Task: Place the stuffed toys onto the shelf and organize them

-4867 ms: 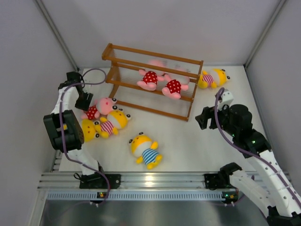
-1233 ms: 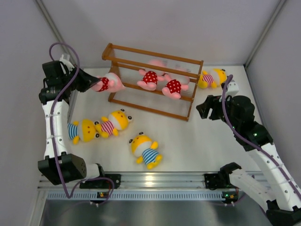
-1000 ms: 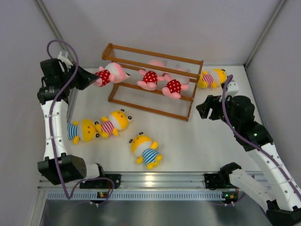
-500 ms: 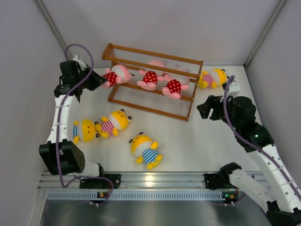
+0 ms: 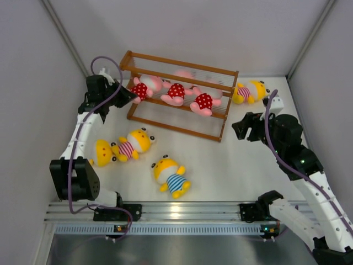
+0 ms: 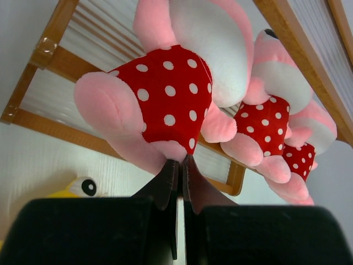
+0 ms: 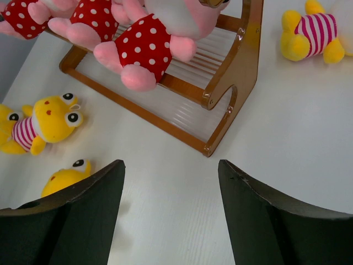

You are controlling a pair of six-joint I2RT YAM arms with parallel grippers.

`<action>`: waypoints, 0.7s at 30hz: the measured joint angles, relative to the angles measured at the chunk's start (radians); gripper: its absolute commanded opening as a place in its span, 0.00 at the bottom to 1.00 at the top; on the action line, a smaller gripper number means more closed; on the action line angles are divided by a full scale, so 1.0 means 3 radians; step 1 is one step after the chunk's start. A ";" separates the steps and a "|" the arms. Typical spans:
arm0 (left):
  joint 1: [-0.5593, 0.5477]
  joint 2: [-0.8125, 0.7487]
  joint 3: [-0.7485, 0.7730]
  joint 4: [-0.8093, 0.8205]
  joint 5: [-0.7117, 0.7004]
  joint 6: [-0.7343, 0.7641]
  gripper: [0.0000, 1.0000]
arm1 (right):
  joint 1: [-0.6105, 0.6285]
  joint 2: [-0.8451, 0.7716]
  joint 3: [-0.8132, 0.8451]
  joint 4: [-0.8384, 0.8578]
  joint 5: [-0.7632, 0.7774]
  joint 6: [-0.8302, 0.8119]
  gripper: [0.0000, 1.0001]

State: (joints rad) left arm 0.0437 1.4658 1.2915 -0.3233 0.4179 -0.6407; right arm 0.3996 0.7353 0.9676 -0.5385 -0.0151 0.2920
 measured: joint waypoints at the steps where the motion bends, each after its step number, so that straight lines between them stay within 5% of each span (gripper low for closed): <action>1: -0.0019 0.0013 0.0000 0.0033 -0.0001 -0.0005 0.00 | 0.0000 0.0000 0.0000 0.0000 0.0000 0.0000 0.69; 16: -0.0282 0.0111 -0.0032 0.0343 -0.0060 -0.0126 0.00 | 0.0000 0.0079 -0.0024 0.0000 0.0071 0.0023 0.69; 21: -0.0300 0.0111 -0.0092 0.0370 -0.0032 -0.0120 0.15 | 0.0000 0.0080 -0.0024 0.0001 0.0075 0.0025 0.70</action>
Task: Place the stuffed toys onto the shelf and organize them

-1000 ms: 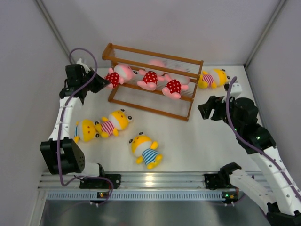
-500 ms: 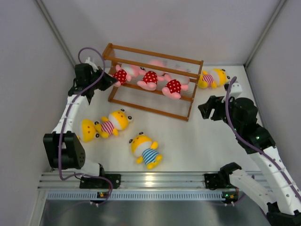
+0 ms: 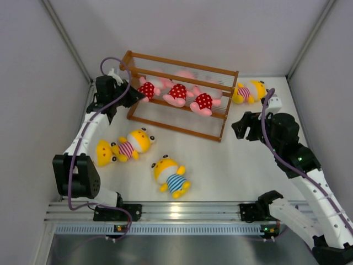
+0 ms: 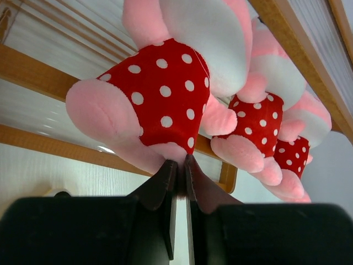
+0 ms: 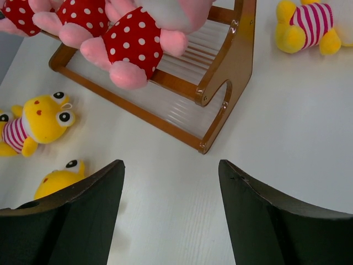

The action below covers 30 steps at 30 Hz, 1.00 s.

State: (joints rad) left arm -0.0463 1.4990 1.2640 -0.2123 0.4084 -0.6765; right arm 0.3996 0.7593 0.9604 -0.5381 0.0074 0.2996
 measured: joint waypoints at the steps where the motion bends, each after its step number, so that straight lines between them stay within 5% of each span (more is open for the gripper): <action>1: -0.0004 0.0000 -0.0017 0.0006 0.0001 0.0003 0.15 | 0.0000 0.0000 0.0000 0.0000 0.0001 0.0000 0.70; 8: -0.0080 0.0001 -0.0050 0.0010 0.0058 0.0022 0.20 | 0.0000 -0.0003 -0.0001 -0.0001 0.0011 0.0000 0.70; 12: -0.0160 0.0001 -0.0050 0.0010 0.0092 0.0047 0.29 | 0.0000 -0.0028 -0.0017 -0.0001 0.0013 0.0001 0.70; 17: -0.0197 0.0001 -0.0050 0.0010 0.0132 0.0116 0.58 | 0.0000 -0.0053 -0.0017 -0.0001 0.0031 0.0000 0.70; 24: -0.0197 0.0001 0.0111 -0.0205 -0.0106 0.0473 0.61 | 0.0000 -0.0075 -0.0017 -0.0004 0.0038 -0.0003 0.70; 30: -0.0197 -0.0033 0.0439 -0.0371 -0.0533 0.0941 0.75 | 0.0000 -0.0081 -0.0017 -0.0004 0.0037 -0.0008 0.70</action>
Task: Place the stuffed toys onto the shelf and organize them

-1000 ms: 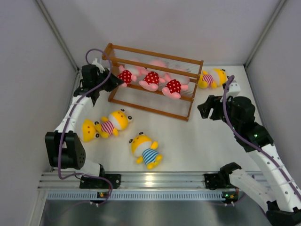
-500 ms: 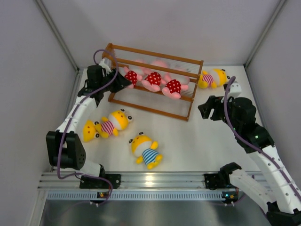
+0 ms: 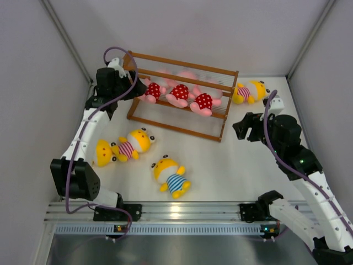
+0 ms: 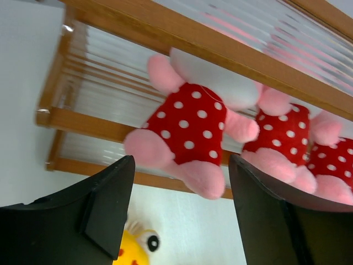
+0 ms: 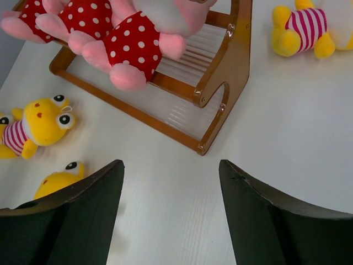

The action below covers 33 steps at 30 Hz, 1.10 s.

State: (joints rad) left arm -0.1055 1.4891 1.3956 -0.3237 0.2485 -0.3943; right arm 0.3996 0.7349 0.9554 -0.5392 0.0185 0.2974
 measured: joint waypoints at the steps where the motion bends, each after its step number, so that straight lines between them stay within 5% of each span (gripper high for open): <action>1: 0.0000 -0.0011 0.0010 -0.0006 -0.0089 0.0055 0.74 | 0.0000 0.0000 0.0000 0.0000 0.0000 -0.0001 0.70; 16: 0.0029 0.0413 0.0141 -0.0144 -0.0289 0.0473 0.71 | 0.0000 0.0001 0.0000 0.0000 -0.0003 -0.0027 0.70; 20: 0.0033 0.0521 0.0141 -0.0136 -0.0238 0.0448 0.62 | 0.0000 0.0000 0.0000 -0.0001 0.0000 -0.0037 0.70; 23: 0.0041 0.0529 0.0164 -0.0125 -0.0210 0.0439 0.36 | 0.0000 0.0000 0.0000 -0.0004 0.0005 -0.0061 0.70; 24: 0.0042 0.0530 0.0183 -0.0122 -0.0207 0.0431 0.13 | 0.0000 0.0000 0.0000 -0.0005 0.0011 -0.0070 0.70; 25: 0.0042 0.0530 0.0200 -0.0122 -0.0198 0.0430 0.04 | 0.0000 0.0000 0.0000 -0.0006 0.0014 -0.0081 0.70; 33: 0.0043 0.0525 0.0216 -0.0118 -0.0295 0.0417 0.00 | 0.0000 0.0000 0.0000 -0.0009 0.0025 -0.0094 0.70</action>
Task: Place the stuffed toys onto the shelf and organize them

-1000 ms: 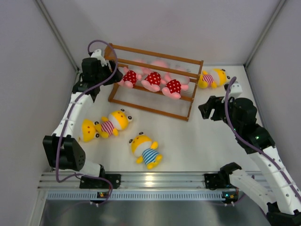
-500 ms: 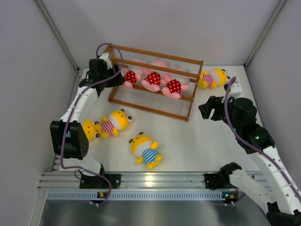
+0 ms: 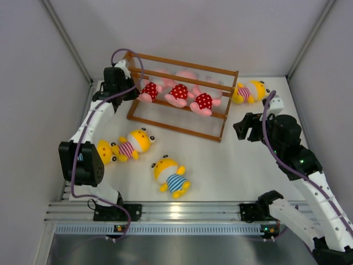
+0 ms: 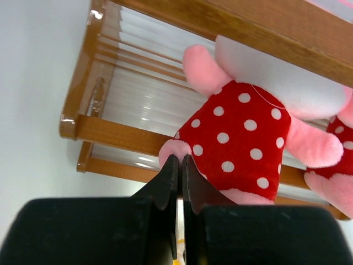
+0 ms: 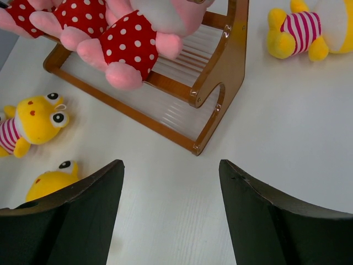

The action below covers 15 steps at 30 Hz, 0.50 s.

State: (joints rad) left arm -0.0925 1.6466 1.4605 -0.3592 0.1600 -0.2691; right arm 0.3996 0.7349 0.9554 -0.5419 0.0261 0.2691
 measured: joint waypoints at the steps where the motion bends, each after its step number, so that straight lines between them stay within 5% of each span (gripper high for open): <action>1: 0.0000 -0.0004 0.0000 0.0004 -0.0064 -0.0009 0.00 | 0.0000 0.0000 0.0000 0.0000 0.0000 0.0000 0.71; 15: 0.0027 -0.0107 -0.0014 0.0080 -0.0727 -0.0259 0.00 | -0.0001 0.0271 0.0034 -0.0120 0.0191 0.0111 0.71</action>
State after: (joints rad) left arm -0.0845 1.6146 1.4563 -0.3351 -0.0582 -0.3470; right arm 0.3992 0.8162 0.9657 -0.5777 0.0834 0.3023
